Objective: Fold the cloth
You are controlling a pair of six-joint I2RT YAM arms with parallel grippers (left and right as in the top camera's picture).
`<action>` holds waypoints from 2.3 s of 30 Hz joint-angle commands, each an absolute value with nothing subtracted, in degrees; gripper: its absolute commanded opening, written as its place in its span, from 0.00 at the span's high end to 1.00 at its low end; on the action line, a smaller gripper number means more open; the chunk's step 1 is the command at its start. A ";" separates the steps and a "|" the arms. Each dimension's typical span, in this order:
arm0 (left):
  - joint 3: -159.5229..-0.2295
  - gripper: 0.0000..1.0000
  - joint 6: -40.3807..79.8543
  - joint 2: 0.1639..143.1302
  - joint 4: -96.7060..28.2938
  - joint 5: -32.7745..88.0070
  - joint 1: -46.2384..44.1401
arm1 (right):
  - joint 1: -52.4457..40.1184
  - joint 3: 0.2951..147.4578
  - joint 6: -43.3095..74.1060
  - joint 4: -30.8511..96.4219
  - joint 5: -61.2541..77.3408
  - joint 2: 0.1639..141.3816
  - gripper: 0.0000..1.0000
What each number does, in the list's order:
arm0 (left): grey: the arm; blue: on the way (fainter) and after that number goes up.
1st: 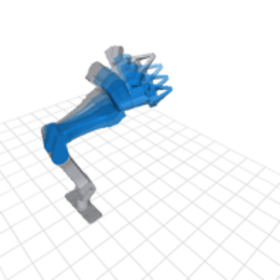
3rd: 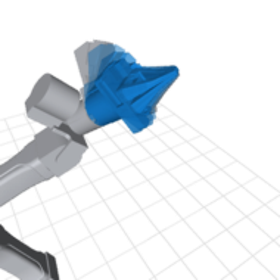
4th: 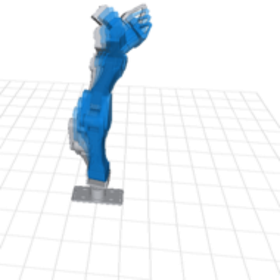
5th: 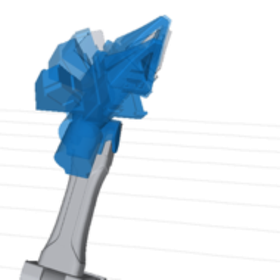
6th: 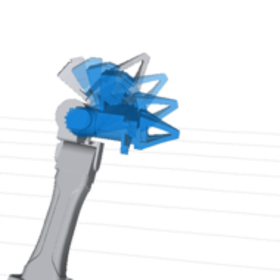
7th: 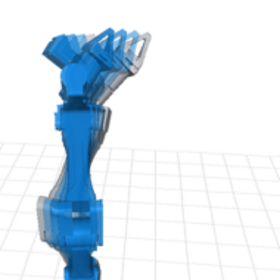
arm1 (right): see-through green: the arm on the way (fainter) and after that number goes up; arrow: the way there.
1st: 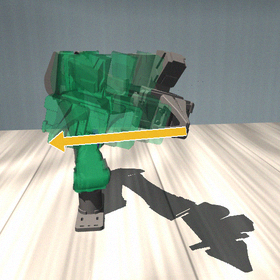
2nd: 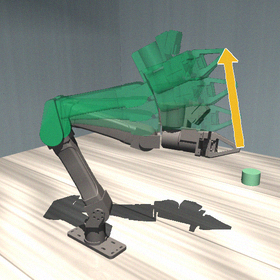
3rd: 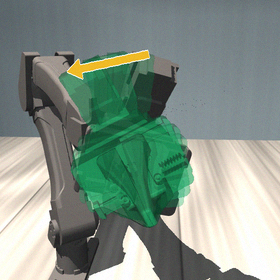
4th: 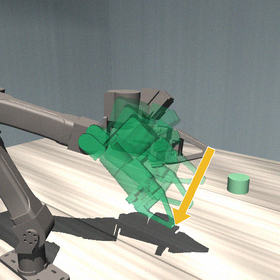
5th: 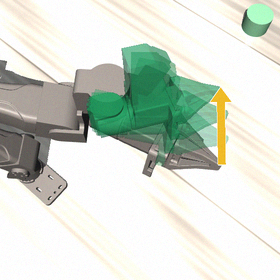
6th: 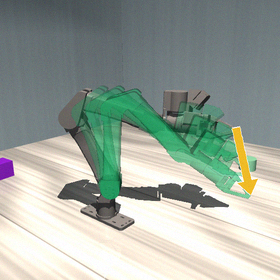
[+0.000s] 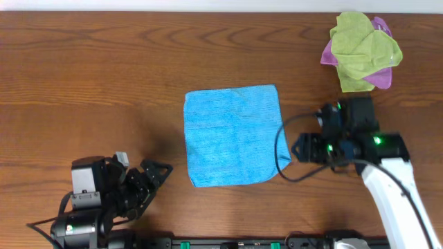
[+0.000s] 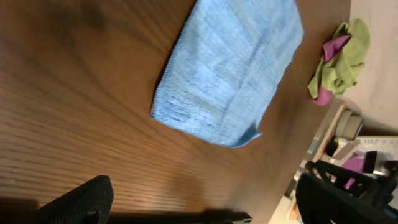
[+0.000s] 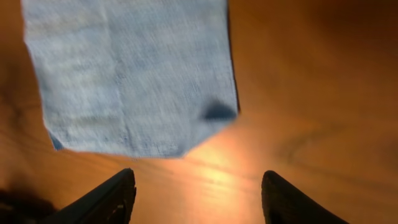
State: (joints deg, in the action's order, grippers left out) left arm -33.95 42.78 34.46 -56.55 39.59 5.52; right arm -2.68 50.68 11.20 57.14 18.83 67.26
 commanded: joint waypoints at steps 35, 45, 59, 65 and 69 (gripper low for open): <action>-13.32 0.05 61.91 57.43 -8.19 26.79 -16.75 | 0.32 35.44 32.42 37.71 29.41 75.33 0.33; -13.34 0.05 66.15 71.66 6.63 29.63 -19.97 | 0.32 35.44 37.30 37.89 29.41 75.35 0.37; -13.34 0.04 66.89 72.12 6.90 27.42 -22.98 | 0.32 34.70 38.89 34.06 27.03 79.94 0.37; -13.32 0.26 66.87 72.23 6.87 27.05 -23.29 | 0.32 34.70 39.20 31.20 27.29 85.60 0.37; -13.32 0.24 66.92 73.12 6.90 26.55 -24.58 | 0.30 34.70 39.88 28.58 28.47 87.94 0.39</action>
